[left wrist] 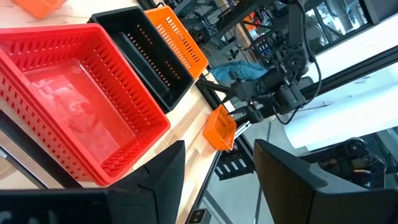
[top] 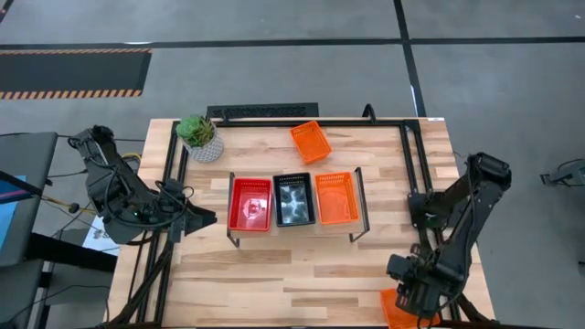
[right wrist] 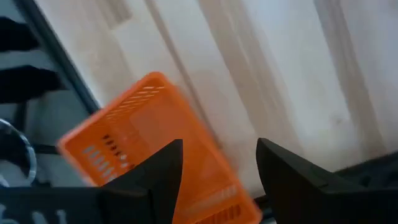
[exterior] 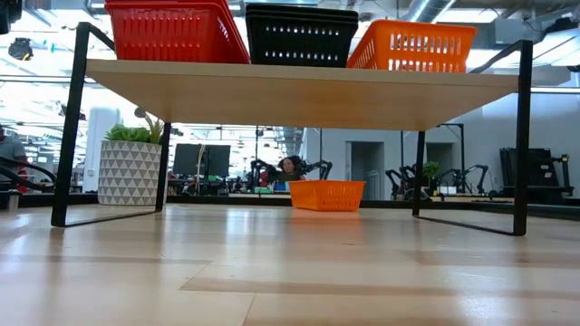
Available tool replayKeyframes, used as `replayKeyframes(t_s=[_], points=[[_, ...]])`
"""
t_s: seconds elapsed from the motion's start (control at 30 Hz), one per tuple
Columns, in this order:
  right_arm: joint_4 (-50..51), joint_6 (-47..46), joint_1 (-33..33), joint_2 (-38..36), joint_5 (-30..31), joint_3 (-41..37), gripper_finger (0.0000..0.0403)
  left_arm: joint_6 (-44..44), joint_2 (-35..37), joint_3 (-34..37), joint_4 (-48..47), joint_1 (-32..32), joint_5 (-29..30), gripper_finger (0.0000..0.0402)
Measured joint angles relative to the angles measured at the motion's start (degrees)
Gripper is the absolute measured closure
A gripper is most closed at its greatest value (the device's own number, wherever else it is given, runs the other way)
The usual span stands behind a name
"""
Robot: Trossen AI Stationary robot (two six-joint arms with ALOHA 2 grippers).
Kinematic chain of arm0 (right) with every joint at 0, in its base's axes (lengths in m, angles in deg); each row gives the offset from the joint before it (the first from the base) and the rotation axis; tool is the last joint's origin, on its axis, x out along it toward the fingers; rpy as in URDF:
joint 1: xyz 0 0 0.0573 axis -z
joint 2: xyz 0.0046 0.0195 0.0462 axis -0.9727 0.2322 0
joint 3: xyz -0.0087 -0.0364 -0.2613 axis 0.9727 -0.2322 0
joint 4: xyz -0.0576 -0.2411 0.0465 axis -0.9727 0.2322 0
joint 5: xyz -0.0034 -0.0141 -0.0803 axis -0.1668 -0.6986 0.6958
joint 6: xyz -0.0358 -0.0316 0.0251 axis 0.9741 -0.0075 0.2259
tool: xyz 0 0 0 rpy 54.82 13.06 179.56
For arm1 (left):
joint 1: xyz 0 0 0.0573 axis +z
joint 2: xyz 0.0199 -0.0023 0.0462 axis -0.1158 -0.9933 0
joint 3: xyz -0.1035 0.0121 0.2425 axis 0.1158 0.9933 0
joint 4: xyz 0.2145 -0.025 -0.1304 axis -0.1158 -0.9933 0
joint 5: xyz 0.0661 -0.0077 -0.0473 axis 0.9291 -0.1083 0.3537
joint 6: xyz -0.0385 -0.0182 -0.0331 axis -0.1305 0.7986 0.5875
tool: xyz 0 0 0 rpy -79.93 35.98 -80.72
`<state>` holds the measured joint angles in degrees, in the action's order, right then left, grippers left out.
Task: Stack baskets on shelf by color
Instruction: Stack the bottom orange bin on top of the other orange bin on the shelf
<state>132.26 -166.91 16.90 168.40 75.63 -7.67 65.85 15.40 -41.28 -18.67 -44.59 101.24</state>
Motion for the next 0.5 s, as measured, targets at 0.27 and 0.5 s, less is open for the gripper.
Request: replayKeyframes(t_s=[0.27, 0.5], points=[[-6.53, 6.52, 0.35, 0.0, -1.31, -6.23, 0.0177, 1.66, -0.05, 0.0, 0.0, 0.01, 0.09, 0.0223], [-10.77, 8.57, 0.02, -0.02, -2.79, -9.6, 0.0177, 2.46, -0.05, 0.0, 0.0, 0.02, 0.17, 0.0223]])
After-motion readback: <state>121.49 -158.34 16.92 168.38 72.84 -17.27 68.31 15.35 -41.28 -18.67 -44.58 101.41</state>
